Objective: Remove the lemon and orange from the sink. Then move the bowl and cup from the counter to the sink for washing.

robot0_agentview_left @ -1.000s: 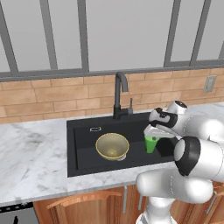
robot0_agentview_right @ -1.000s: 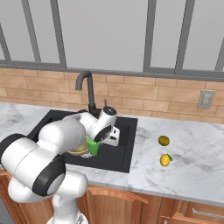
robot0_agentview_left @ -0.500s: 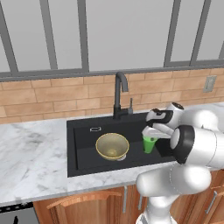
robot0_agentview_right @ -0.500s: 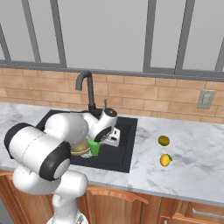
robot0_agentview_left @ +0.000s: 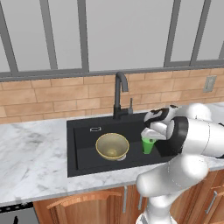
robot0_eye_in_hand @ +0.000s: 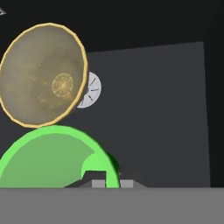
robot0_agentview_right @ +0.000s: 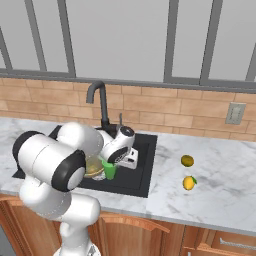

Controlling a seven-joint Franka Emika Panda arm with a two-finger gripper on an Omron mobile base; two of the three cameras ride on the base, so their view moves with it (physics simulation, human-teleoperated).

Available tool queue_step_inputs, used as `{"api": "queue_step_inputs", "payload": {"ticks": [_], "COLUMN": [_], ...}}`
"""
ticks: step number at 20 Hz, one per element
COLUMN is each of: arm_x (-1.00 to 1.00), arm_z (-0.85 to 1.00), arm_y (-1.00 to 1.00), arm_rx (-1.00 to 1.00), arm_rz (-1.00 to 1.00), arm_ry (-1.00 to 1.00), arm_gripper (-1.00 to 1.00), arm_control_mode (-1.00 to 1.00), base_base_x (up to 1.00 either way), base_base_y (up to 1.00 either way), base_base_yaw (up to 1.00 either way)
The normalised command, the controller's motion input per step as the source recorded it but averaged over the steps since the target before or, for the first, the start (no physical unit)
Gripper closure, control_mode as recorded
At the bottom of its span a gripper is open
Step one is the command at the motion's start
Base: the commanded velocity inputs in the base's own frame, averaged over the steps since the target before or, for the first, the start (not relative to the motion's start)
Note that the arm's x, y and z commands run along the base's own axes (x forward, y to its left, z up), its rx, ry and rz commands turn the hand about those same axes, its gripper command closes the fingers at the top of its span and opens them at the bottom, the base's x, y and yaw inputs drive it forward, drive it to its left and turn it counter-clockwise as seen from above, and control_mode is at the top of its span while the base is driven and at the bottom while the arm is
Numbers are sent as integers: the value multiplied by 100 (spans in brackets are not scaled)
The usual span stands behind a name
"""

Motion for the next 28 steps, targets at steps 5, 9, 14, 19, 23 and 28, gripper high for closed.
{"api": "queue_step_inputs", "payload": {"ticks": [5,9,14,19,23,28], "arm_x": [13,13,13,14,15,14], "arm_z": [-18,-17,-18,-19,-18,-19], "arm_y": [-1,0,-1,-1,-1,-2], "arm_rx": [0,0,0,0,0,0], "arm_rz": [0,0,0,0,0,0], "arm_ry": [0,0,0,0,0,0], "arm_gripper": [100,100,100,100,100,100], "arm_control_mode": [-100,-100,-100,-100,-100,-100], "base_base_x": [0,0,0,0,0,0], "base_base_y": [0,0,0,0,0,0], "base_base_yaw": [0,0,0,0,0,0]}}
